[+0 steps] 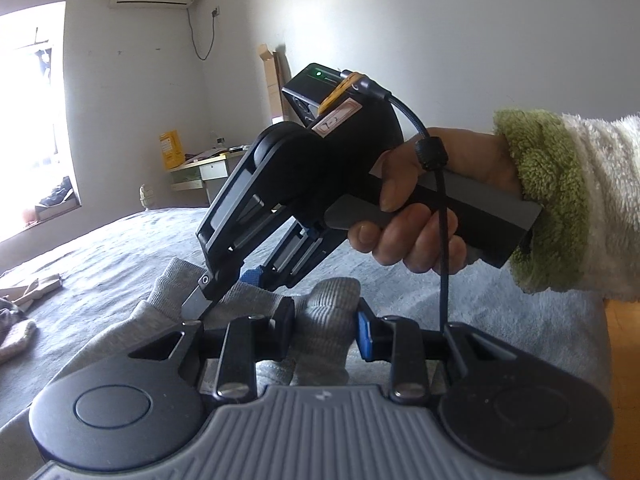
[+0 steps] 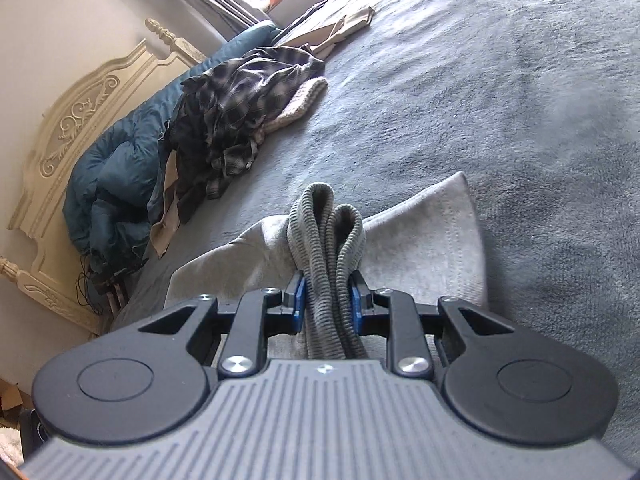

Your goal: Fold clothes

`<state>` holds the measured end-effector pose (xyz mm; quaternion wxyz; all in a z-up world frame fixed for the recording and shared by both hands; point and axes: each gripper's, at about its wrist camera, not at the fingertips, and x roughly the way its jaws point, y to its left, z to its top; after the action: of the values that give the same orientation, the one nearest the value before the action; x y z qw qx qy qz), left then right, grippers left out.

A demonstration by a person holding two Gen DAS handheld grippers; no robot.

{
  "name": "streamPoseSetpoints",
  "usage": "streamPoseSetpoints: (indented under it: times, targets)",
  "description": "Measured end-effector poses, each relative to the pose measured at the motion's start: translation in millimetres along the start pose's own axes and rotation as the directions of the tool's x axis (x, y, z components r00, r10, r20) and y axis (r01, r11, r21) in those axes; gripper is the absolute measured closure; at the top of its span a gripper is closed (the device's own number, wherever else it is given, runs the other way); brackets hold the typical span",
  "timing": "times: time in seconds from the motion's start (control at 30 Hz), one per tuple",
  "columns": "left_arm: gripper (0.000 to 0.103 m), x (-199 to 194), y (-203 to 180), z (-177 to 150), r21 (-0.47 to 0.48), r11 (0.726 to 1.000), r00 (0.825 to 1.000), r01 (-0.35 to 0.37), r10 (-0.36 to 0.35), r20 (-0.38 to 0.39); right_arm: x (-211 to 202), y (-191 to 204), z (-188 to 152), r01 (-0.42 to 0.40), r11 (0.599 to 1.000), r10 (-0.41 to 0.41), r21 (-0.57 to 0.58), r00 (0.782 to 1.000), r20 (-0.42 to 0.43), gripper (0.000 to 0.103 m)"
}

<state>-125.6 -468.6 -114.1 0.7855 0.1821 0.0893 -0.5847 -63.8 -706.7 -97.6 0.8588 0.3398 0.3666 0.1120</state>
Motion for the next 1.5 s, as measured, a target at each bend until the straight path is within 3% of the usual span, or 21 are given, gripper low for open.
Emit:
streamPoseSetpoints:
  times: [0.7,1.27,1.4,1.5]
  targets:
    - [0.071,43.5,4.6,-3.6,0.054,0.996,0.997,0.073,-0.072,-0.022,-8.7,-45.9,-18.5,-0.052,0.996,0.047,0.076,0.996,0.074,0.083]
    - [0.070,60.9,7.8,-3.1,0.068,0.992,0.995,0.103,-0.102,-0.019,-20.0,-53.5,-26.2,-0.069,0.995,0.059,0.075,0.990,0.126,0.083]
    - [0.065,66.4,5.0,-8.8,0.069,0.991,0.993,0.112,-0.108,-0.057,-14.9,-64.6,-29.4,-0.051,0.994,0.039,0.100,0.993,0.115,0.078]
    - [0.059,54.8,2.3,-5.8,0.064,0.990,0.991,0.126,-0.123,-0.048,-25.4,-69.8,-33.6,-0.056,0.991,0.037,0.119,0.988,0.153,0.074]
